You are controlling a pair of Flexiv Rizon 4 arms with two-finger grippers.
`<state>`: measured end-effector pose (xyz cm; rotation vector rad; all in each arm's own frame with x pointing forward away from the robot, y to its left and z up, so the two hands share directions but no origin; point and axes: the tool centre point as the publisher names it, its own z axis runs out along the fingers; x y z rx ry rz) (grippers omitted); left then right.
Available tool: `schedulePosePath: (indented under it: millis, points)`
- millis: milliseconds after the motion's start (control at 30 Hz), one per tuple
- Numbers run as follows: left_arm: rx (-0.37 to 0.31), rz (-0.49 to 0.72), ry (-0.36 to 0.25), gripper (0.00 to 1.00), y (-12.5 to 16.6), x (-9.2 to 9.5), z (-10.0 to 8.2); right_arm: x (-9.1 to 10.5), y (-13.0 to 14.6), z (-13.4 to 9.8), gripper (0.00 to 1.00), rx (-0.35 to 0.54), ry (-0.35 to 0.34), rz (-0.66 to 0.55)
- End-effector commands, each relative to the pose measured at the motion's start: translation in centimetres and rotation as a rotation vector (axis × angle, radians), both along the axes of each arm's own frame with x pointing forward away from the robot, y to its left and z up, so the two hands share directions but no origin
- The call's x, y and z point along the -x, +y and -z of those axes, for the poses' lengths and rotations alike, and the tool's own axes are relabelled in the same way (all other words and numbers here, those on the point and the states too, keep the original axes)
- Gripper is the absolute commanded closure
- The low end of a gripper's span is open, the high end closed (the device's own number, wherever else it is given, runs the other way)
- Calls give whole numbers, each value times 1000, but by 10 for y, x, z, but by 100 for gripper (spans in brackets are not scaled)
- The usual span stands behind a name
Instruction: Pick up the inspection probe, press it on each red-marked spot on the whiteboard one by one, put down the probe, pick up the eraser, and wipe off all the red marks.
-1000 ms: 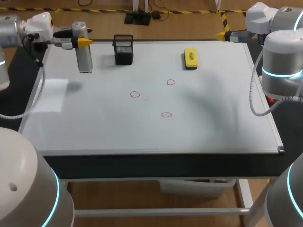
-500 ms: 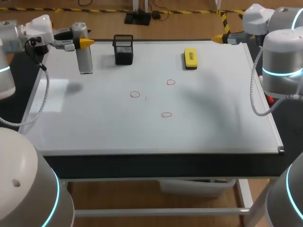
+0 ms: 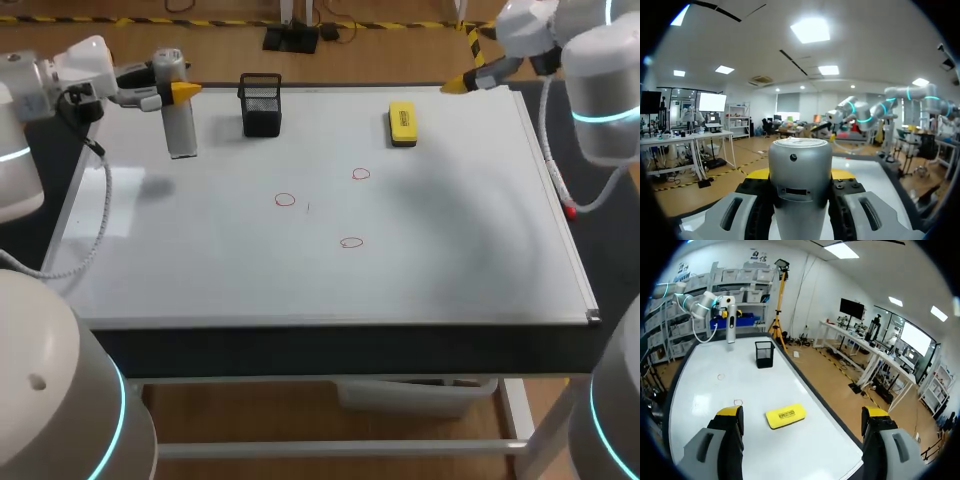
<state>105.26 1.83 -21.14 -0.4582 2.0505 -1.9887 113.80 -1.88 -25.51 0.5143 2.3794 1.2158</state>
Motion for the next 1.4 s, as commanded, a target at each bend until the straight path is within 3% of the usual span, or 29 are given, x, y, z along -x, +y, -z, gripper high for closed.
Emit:
schedulePosePath:
  millis: [33, 233, 400, 633, 867, 1067, 1133, 1400]
  points:
    - [-1, -25, -4, 100, -2, 3, -2, -13, -1, 8, 0, 219, 273, -193]
    - [-1, -25, -4, 100, -2, 3, -2, -15, 8, 21, 0, 372, 335, -301]
    - [-1, -25, -4, 100, -2, 3, -2, -17, 21, 27, 0, 446, 351, -377]
    - [-1, -25, -4, 100, -2, 3, -2, -19, 33, 41, 0, 624, 367, -499]
    - [-1, -25, -4, 100, -2, 3, -2, -20, 41, 51, 0, 801, 346, -620]
    - [-1, -25, -4, 100, -2, 3, -2, -19, 48, 54, 0, 860, 321, -695]
    - [-1, -25, -4, 100, -2, 3, -2, -18, 48, 56, 0, 954, 281, -724]
    - [-1, -25, -4, 100, -2, 3, -2, -18, 49, 57, 0, 964, 294, -720]
